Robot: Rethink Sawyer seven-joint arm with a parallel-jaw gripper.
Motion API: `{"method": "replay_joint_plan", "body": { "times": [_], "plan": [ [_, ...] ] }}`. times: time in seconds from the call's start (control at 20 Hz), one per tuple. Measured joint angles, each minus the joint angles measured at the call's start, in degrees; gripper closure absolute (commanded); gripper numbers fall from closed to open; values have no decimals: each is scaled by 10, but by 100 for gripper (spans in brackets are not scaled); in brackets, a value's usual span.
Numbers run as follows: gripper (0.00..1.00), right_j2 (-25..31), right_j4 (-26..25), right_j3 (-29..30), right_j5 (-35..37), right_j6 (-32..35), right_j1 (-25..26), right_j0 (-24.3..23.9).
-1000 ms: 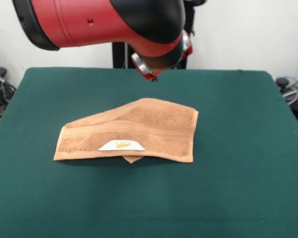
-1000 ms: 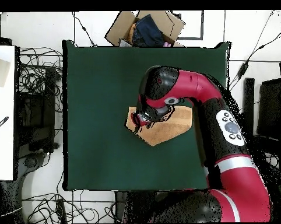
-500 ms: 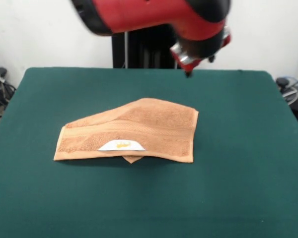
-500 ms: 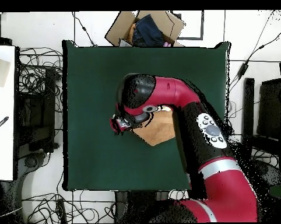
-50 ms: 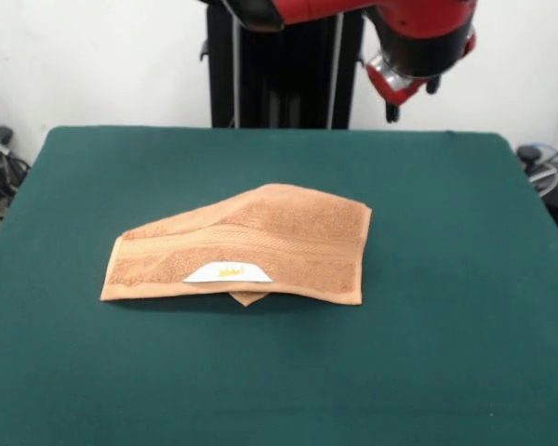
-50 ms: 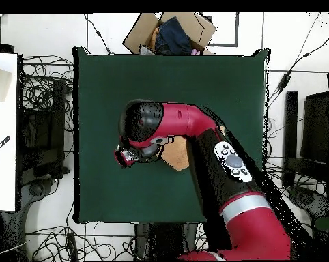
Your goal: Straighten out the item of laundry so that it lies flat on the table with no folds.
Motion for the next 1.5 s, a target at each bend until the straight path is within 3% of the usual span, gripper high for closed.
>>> {"method": "replay_joint_plan", "body": {
  "times": [1.5],
  "plan": [
    [0, -4, 17, 62, -35, 0, -35, 6]
  ]
}}
